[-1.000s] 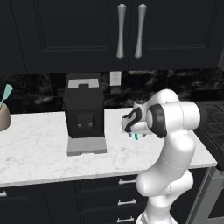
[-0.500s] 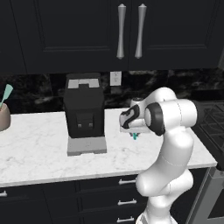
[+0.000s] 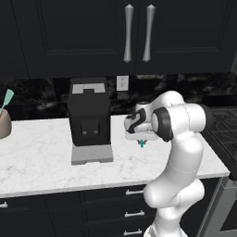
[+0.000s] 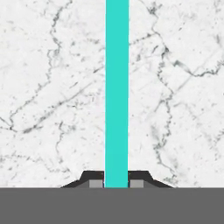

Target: Put the mushroom and sweet potato in the pot. Retrieve the spatula and lightly stir the vegetables in the pot.

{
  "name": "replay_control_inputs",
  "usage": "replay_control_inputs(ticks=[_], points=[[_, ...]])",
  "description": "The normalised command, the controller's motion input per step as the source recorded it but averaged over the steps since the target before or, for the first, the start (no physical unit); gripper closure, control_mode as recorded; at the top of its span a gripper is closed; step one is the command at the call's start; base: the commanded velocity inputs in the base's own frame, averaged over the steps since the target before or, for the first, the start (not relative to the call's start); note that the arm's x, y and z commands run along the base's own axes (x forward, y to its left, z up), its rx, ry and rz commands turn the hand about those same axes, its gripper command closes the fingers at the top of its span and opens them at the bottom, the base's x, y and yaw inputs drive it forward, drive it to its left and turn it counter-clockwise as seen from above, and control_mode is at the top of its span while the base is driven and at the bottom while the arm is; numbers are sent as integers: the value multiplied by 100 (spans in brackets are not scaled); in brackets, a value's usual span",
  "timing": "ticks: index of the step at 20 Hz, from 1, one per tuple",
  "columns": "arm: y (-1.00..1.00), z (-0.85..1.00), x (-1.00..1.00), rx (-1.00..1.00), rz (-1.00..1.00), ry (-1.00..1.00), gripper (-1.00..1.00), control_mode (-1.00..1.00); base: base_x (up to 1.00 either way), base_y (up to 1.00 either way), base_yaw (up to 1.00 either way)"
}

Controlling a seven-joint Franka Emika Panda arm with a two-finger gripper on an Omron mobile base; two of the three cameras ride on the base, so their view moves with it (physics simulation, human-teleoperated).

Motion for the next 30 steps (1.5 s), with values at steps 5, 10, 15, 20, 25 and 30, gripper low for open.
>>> replay_control_inputs(ticks=[5,10,15,20,25,30], points=[[-23,-98,0,5,0,7,100,-100,0,0,0],[-37,-100,-15,8,0,1,100,-100,0,0,0],[-34,-100,-25,4,0,1,100,-100,0,0,0],[0,-43,-38,-2,0,-5,100,-100,0,0,0],[-3,31,-43,-8,-2,0,100,-100,0,0,0],[-10,62,-44,-3,-1,0,100,-100,0,0,0]])
